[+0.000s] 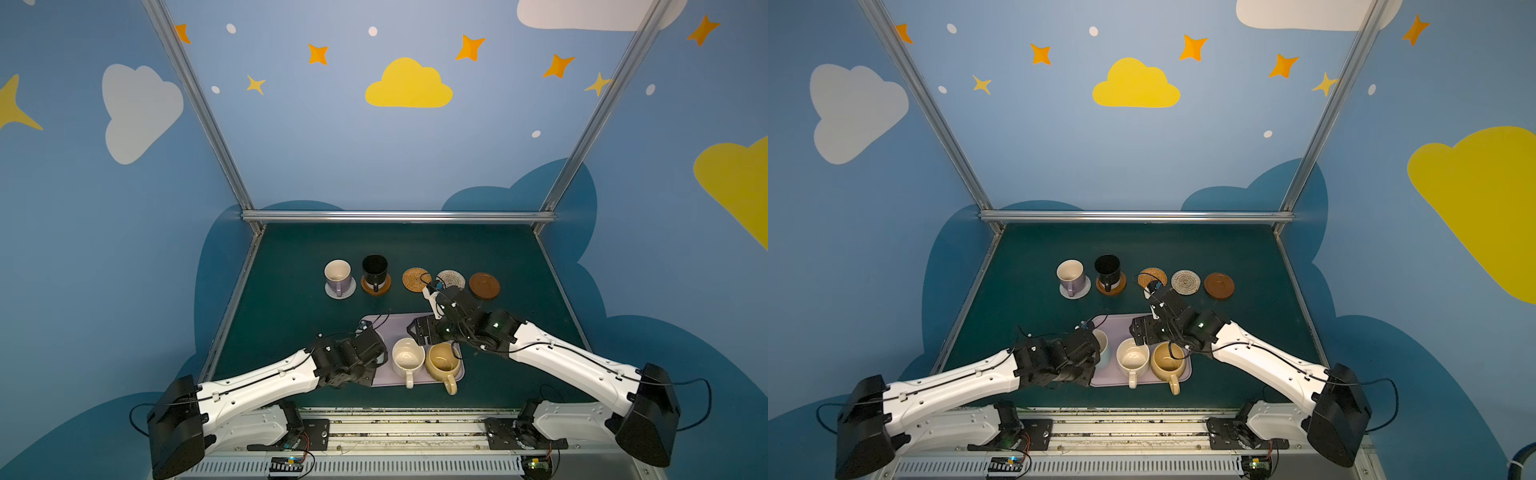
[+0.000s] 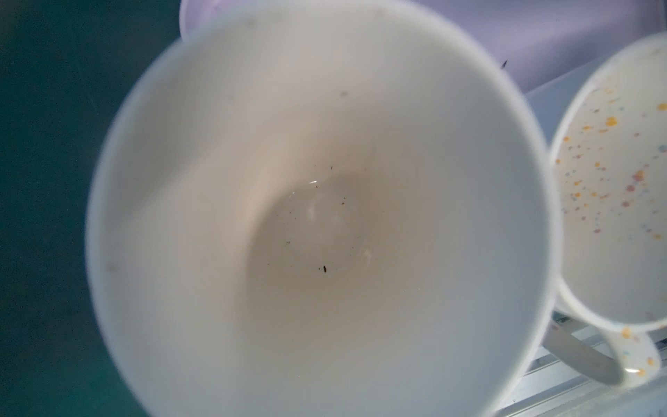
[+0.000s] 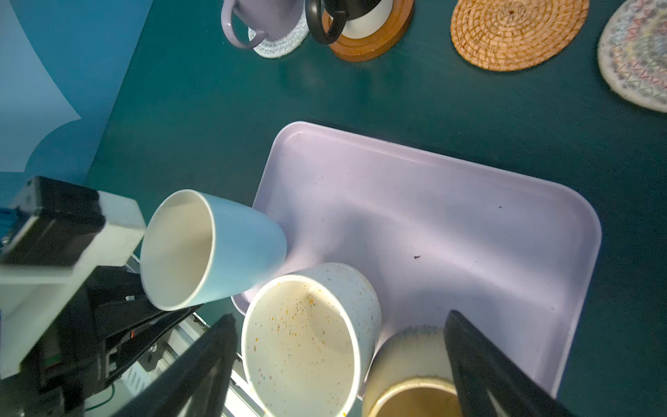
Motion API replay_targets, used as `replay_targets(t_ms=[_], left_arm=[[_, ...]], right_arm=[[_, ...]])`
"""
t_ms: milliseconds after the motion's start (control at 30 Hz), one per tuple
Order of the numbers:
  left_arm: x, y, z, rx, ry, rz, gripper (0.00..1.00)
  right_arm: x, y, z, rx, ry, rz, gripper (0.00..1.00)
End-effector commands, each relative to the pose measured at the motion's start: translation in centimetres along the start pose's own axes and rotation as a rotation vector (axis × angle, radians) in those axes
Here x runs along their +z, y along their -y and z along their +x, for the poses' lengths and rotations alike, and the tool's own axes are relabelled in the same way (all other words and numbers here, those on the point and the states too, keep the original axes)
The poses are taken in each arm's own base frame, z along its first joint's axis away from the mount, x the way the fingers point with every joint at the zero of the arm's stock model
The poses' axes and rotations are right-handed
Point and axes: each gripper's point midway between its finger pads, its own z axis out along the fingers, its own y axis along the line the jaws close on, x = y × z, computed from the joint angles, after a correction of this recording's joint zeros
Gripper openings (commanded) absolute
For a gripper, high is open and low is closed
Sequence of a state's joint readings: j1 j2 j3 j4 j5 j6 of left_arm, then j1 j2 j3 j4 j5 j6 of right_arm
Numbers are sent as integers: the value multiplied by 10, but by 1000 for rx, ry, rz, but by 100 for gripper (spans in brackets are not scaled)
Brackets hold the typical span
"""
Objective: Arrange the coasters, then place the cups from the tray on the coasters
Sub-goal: 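Lift the light-blue mug off the tray with the left gripper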
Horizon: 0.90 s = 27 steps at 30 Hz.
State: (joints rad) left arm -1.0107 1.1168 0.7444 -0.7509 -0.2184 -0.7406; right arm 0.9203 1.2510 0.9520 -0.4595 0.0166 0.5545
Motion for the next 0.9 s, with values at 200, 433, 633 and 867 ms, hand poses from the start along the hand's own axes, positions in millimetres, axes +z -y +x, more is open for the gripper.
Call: replay_targets(t_ms=[200, 433, 633, 867], left_arm=[[-28, 4, -31, -2, 125, 11, 3], [-48, 7, -51, -3, 176, 31, 3], [-60, 10, -72, -3, 218, 62, 3], [-65, 17, -99, -3, 239, 103, 3]], right_arm=[[0, -11, -13, 14, 46, -31, 89], [-3, -18, -25, 16, 95, -64, 91], [-1, -10, -38, 77, 133, -30, 96], [-10, -3, -50, 53, 149, -10, 96]])
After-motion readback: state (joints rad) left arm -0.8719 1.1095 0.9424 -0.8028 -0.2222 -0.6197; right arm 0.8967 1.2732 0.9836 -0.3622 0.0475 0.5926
